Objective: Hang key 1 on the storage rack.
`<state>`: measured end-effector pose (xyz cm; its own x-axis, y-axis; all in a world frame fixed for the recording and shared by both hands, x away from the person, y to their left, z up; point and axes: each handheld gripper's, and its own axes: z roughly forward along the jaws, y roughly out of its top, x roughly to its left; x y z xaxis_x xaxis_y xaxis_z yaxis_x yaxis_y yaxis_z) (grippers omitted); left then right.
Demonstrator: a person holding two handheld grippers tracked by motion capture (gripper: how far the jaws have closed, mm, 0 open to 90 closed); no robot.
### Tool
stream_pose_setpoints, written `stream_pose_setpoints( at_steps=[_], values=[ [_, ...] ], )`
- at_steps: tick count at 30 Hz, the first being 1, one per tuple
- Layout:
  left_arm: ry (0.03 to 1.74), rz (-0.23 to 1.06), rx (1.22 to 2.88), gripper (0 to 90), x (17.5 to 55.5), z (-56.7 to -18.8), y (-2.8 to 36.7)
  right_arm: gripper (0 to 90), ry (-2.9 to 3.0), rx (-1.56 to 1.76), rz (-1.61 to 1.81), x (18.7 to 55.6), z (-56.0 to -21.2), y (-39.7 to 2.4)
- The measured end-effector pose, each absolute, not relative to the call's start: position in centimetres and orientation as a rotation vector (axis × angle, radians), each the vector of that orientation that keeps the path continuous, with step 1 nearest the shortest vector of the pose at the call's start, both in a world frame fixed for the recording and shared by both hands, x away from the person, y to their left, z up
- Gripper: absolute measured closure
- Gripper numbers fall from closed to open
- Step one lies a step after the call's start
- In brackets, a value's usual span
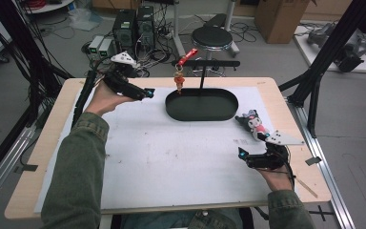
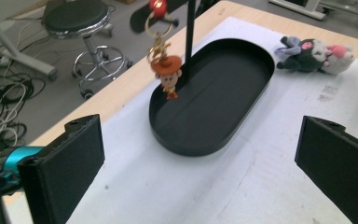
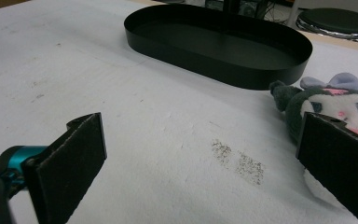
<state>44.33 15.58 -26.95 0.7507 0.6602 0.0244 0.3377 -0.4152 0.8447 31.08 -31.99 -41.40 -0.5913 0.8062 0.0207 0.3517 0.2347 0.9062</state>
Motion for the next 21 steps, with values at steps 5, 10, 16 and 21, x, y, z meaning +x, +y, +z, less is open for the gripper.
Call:
stream_pose_setpoints(
  at_steps=[5, 10, 16, 21],
  values=[
    [0.792, 0.44, 2.048, 1.8, 43.4, -28.2, 17.0, 0.5, 2.066, 1.064, 1.323, 31.1, -41.4, -31.9],
    [0.802, 0.432, 2.044, 1.8, 42.1, -29.1, 18.0, 0.5, 2.071, 1.057, 1.313, 31.2, -41.5, -31.7],
    [0.809, 0.449, 2.014, 1.8, 41.0, -30.4, 18.6, 0.5, 2.083, 1.057, 1.32, 31.3, -41.6, -31.4],
    [0.82, 0.438, 2.001, 1.8, 40.2, -31.2, 19.3, 0.5, 2.096, 1.051, 1.318, 31.3, -41.7, -31.1]
  ],
)
